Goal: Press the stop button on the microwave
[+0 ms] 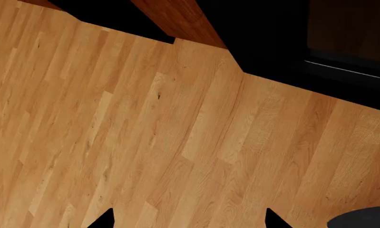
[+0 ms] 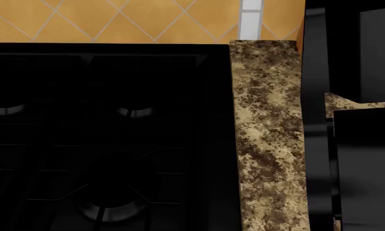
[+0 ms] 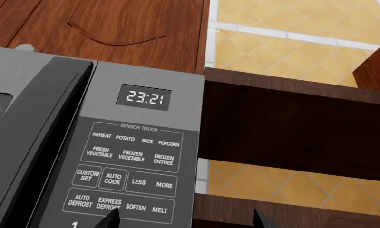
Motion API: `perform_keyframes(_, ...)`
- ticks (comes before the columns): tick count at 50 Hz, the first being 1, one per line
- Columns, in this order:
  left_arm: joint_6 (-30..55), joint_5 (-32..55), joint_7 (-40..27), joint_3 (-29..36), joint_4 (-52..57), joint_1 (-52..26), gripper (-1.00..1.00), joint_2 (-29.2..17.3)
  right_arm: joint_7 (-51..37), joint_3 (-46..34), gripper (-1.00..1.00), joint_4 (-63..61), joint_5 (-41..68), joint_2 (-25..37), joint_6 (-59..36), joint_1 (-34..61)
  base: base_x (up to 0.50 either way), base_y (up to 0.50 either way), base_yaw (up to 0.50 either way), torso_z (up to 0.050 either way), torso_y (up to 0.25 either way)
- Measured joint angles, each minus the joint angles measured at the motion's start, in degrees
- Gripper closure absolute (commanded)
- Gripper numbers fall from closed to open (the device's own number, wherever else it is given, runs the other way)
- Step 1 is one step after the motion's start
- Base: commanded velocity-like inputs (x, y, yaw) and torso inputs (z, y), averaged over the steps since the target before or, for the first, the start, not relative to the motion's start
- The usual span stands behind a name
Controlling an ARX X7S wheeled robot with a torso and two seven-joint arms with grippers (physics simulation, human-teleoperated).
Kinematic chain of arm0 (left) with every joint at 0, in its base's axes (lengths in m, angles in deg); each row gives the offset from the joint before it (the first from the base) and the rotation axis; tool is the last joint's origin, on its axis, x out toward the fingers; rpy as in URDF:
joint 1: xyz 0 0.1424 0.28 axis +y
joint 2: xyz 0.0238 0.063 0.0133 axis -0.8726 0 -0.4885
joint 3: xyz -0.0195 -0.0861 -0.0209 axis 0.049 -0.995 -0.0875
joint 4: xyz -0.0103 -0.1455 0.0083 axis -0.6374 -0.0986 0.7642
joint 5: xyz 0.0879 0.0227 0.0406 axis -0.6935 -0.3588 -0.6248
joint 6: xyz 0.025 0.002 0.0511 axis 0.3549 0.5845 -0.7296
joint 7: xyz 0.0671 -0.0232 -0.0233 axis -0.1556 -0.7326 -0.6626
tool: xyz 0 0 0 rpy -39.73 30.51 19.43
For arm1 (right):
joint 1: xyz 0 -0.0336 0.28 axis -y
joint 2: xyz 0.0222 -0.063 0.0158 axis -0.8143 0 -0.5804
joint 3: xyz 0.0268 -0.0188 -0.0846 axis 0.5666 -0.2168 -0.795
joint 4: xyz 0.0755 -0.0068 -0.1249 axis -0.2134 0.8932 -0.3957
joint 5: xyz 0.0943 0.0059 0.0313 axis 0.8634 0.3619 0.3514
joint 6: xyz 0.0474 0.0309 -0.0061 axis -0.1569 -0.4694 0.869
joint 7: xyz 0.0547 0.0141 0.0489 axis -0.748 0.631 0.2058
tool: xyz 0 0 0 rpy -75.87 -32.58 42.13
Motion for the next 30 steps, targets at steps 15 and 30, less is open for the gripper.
perform_keyframes(15, -0.01, -0.04, 0.01, 0.1, 0.06, -0.21, -1.0, -0.02, -0.17, -1.45, -1.0, -0.69, 1.09, 0.49, 0.1, 0.02, 0.0, 0.0, 0.0, 0.049, 0.126)
perform_keyframes(30, -0.01, -0.03, 0.01, 0.09, 0.02, -0.18, -1.0, -0.02, -1.48, -0.8, -1.0, -5.52, 3.54, 0.91, -2.76, 1.67, 0.0, 0.0, 0.0, 0.049, 0.125)
